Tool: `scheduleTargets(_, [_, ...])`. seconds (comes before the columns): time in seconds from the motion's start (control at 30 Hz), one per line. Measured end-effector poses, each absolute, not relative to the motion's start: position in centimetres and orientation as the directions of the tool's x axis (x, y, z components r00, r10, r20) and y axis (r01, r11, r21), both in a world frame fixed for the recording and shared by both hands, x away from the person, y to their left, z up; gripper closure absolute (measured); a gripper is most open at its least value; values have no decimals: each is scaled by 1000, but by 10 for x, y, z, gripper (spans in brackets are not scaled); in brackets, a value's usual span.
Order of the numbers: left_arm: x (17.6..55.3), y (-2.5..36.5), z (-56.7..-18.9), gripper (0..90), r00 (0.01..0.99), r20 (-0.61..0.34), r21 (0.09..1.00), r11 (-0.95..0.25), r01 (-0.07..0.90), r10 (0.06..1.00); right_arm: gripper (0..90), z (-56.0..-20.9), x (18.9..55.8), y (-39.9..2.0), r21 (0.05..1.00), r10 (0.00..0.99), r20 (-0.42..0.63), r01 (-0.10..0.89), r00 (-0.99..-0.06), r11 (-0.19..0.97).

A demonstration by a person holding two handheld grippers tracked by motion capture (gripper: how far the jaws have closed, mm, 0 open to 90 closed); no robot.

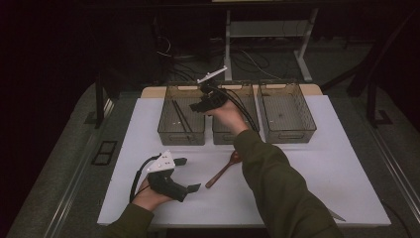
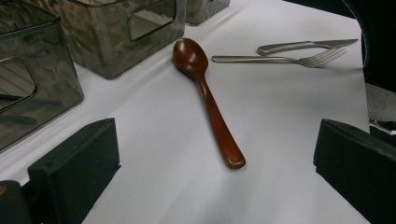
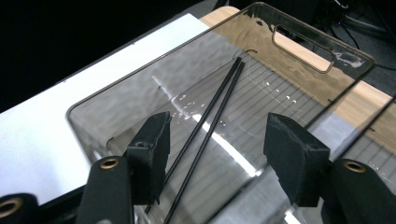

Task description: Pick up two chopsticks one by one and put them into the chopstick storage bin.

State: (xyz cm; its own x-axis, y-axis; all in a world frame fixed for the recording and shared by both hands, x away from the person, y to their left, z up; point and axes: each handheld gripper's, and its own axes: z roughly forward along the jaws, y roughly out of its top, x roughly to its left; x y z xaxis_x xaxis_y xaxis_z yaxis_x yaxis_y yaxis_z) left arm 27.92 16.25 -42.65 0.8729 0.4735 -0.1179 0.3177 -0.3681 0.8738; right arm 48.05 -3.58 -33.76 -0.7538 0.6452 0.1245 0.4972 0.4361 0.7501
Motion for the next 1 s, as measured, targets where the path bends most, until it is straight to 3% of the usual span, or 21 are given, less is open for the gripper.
scheduleTargets(0.67, [278,160,-428,0,866,-111,861,-388,329,488,307,-340,413,-120,802,542,124,406,-831,439])
scheduleTargets(1.0, [280,160,-428,0,863,-104,857,-396,329,494,282,-349,369,-181,830,555,132,398,-821,391])
